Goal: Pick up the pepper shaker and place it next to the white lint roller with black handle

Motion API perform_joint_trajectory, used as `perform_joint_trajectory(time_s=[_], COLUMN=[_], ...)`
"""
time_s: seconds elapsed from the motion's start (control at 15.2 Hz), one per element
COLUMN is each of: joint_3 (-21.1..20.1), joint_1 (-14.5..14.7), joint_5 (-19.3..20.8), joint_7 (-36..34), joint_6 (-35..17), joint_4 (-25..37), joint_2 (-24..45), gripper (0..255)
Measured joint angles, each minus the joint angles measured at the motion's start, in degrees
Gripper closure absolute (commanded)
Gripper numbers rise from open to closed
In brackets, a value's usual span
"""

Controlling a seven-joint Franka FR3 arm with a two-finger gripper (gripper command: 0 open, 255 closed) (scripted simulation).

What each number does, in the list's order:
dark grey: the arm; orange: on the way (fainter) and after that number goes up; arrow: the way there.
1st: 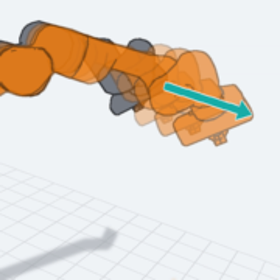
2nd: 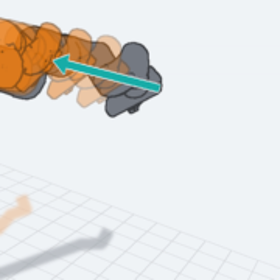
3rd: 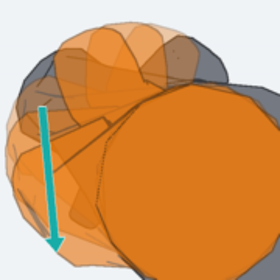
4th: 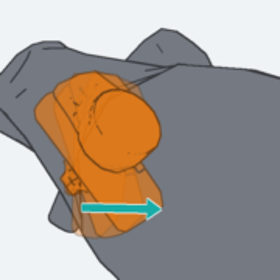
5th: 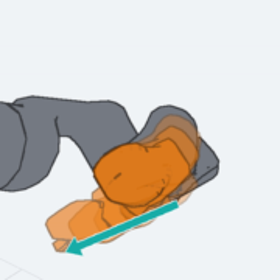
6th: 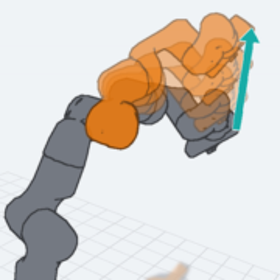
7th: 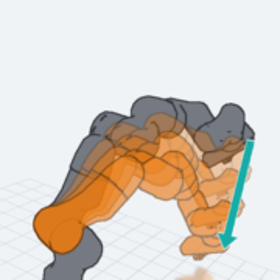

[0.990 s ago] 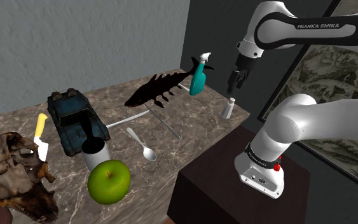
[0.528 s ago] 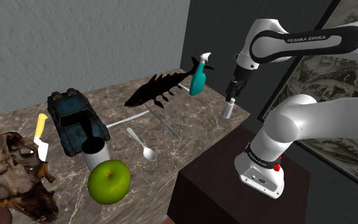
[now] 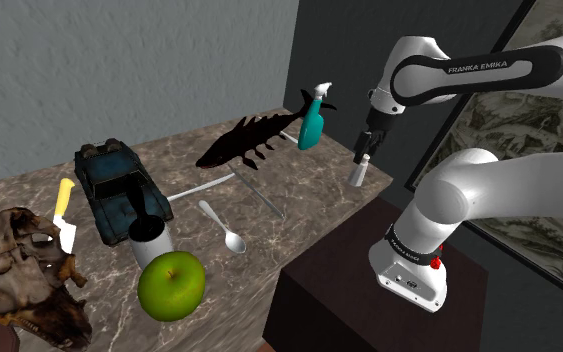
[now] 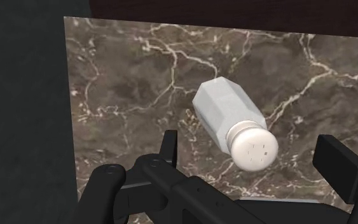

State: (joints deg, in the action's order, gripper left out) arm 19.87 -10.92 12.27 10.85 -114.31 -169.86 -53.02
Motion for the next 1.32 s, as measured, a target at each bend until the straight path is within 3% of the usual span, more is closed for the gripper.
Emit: perform_joint_trajectory(time_s=[0.07, 0.13, 0.79, 1.32], joint_3=[0.00, 0.00, 0.02, -1.55], joint_1=[0.00, 0.00, -0.05, 0.60], joint_5=[0.00, 0.00, 0.06, -1.47], joint_7=[0.00, 0.00, 0.04, -0.35], joint_6=[0.00, 0.00, 0.02, 6.63], joint_4=[0.00, 0.00, 0.11, 4.29], joint_2=[0.00, 0.00, -0.06, -2.47], gripper=[0, 255, 255, 255])
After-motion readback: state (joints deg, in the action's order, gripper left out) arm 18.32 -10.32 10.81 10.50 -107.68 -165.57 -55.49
